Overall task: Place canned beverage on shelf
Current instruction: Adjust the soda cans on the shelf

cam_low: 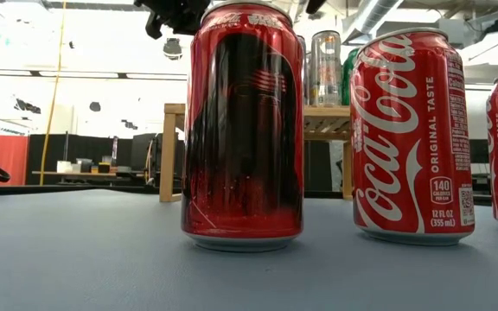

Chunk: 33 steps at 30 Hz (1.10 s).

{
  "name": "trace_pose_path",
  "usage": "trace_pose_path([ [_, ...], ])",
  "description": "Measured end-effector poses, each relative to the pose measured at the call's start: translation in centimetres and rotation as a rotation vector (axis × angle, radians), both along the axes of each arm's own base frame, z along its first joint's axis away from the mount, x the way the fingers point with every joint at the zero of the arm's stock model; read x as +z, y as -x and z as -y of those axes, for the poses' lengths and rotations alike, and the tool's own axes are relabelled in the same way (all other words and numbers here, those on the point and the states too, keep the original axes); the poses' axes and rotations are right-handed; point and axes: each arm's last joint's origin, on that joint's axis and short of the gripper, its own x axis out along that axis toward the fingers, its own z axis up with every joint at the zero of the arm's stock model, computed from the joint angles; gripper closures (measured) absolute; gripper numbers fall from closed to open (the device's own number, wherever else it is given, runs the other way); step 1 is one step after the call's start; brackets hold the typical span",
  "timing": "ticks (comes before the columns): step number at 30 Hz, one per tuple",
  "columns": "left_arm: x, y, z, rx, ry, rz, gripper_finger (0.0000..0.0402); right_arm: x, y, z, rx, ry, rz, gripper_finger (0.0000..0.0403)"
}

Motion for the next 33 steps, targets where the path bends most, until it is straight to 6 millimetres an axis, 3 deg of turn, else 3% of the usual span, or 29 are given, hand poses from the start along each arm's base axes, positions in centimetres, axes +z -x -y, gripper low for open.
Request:
trace_pose_path([
  [14, 0.0, 0.0, 0.0, 0.001, 0.002, 0.001, 0.0401, -0.5, -0.7, 0.0, -0.112, -0.045, 0.041, 0.0403],
  [21, 0.0, 0.0, 0.0, -0.005, 0.002, 0.001, 0.0401, -0.6, -0.9, -1.4, -0.112, -0.200, 0.083, 0.0403],
  [25, 0.0, 0.0, 0.0, -0.013, 0.003, -0.001, 0.0401, -0.1, -0.2, -1.2, -0.187, -0.237, 0.135, 0.0403],
  [29, 0.0, 0.0, 0.0, -0.013, 0.003, 0.000, 0.0401, 2.4, 1.8, -1.7, -0.139, -0.252, 0.265, 0.0403],
  [33, -0.1, -0.1, 0.0, -0.012, 0.003, 0.001, 0.0401, 6.7, 5.5, -2.5, 0.014, -0.178, 0.525, 0.0403],
])
